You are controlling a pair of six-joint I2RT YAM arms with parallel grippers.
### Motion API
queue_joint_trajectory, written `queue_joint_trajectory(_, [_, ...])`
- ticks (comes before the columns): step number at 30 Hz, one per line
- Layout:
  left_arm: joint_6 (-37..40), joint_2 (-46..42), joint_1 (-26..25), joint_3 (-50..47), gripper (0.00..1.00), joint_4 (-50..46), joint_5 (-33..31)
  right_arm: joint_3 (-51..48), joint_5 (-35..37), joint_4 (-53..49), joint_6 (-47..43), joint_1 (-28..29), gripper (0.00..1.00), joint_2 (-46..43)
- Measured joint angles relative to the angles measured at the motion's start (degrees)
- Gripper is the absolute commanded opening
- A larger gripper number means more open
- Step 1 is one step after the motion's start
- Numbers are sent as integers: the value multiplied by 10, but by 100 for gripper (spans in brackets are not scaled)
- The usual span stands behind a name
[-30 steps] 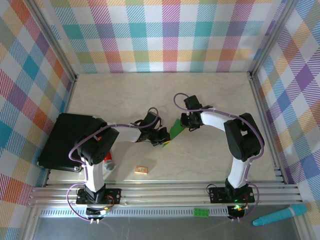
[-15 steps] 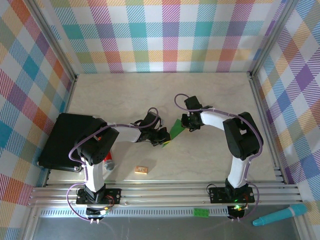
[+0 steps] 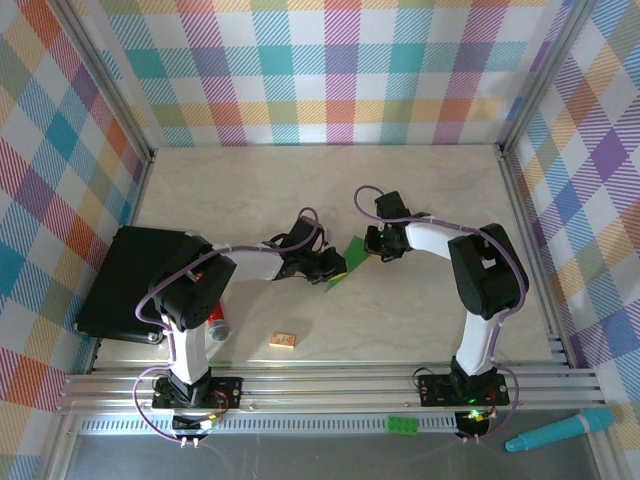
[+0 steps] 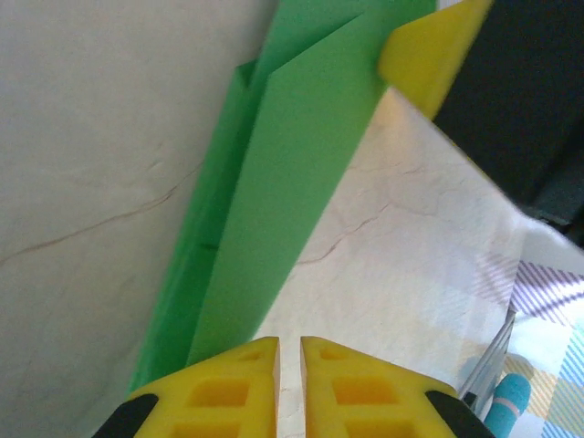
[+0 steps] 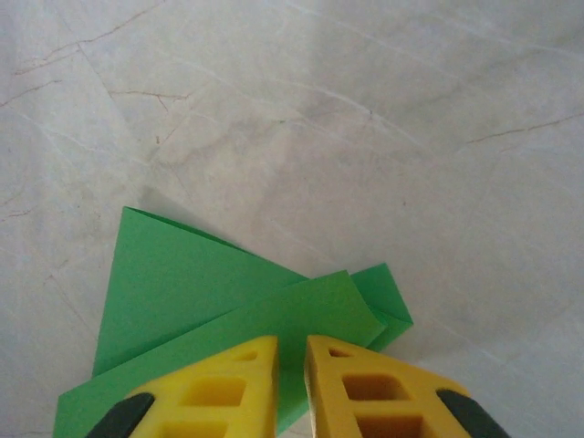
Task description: Fold a paper plane with a square sheet of paper (pick it up from the middle)
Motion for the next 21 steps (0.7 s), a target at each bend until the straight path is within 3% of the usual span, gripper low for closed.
queue_joint_trajectory(21, [0,50,2,48,8,-52,-30,-17,-50,37,-10,-12,20,-7])
